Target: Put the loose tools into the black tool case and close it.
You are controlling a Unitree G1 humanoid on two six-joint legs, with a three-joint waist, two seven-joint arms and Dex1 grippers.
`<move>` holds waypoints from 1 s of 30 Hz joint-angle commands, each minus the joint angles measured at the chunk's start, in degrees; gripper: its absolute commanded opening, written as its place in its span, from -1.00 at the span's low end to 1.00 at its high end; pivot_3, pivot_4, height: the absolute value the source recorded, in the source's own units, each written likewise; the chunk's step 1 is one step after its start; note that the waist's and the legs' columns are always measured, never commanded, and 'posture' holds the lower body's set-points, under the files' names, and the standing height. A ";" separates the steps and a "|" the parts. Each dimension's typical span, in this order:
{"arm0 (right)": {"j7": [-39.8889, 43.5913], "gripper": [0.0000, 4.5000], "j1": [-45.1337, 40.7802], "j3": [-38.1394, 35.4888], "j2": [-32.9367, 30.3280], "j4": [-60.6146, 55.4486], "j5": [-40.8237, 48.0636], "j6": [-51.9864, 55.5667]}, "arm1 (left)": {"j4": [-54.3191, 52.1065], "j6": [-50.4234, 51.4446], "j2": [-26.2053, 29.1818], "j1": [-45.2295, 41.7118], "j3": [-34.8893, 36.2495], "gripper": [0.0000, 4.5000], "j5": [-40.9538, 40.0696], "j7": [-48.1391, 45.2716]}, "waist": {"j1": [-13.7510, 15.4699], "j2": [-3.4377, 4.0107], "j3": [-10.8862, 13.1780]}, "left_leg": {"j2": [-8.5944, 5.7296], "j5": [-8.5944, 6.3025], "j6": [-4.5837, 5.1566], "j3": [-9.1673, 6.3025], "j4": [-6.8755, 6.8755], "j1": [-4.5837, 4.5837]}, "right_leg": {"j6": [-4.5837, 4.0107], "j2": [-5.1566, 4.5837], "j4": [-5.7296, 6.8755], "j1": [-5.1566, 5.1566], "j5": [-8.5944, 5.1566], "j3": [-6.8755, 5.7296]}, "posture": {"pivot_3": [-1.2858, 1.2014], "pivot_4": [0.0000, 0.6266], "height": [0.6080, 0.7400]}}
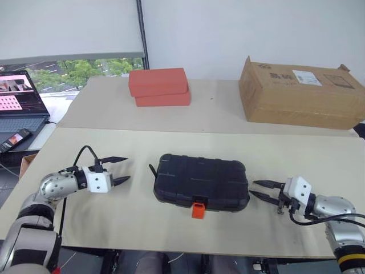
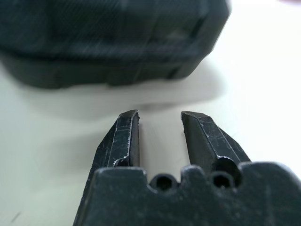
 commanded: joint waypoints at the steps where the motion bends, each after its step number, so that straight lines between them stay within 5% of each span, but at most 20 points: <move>1: 5.63 -0.23 4.16 0.17 -3.55 -8.03 5.68 10.47 | -0.11 5.72 -1.79 -2.50 1.80 0.50 -5.88 -3.79 | 0.14 0.01 0.00 | 0.00 -0.01 0.01 0.02 0.01 -0.03 | 0.00 0.00 -0.01 -0.02 0.00 0.01 | 0.03 -0.52 0.57; 7: 9.09 -0.23 12.11 4.45 -7.42 -26.99 11.78 27.87 | -8.08 21.28 -9.46 -7.66 5.04 0.50 -17.79 -12.38 | 0.49 -0.13 0.02 | 0.03 -0.02 0.03 -0.11 0.10 -0.18 | 0.00 0.02 -0.03 -0.07 0.00 -0.04 | 0.03 -0.52 0.57; 12: 1.03 -0.23 9.37 9.52 -2.32 -34.68 7.76 33.04 | -19.34 33.26 -15.27 -10.52 4.87 0.50 -22.43 -14.60 | 0.12 -0.22 0.06 | 0.06 -0.01 0.00 -0.13 0.13 -0.19 | 0.01 0.10 -0.03 -0.07 0.00 0.00 | 0.03 -0.52 0.57; 19: -11.53 -0.23 -7.54 10.15 7.39 -26.96 0.63 34.21 | -29.85 45.56 -22.21 -13.47 2.78 0.50 -24.80 -17.49 | -0.87 -0.37 0.17 | 0.01 0.26 -0.23 -0.07 0.19 -0.36 | 0.18 0.23 0.01 -0.35 0.02 0.15 | 0.03 -0.52 0.57; 24: -21.65 -0.23 -18.35 10.28 11.83 -15.79 -6.94 30.17 | -30.41 45.05 -25.58 -13.65 -0.02 0.50 -21.36 -17.77 | -0.98 -0.37 0.16 | 0.11 0.46 -0.50 -0.09 0.08 -0.29 | 0.09 0.43 0.04 -0.35 0.08 0.17 | 0.03 -0.52 0.57; 30: -24.33 -0.23 -20.29 8.77 14.59 -15.55 -6.03 33.41 | -31.46 49.44 -27.58 -12.63 -1.87 0.50 -19.77 -17.60 | -0.94 -0.37 0.16 | 0.11 0.70 -0.88 -0.01 0.05 -0.43 | -0.19 0.47 0.03 -0.51 0.25 0.23 | 0.03 -0.52 0.57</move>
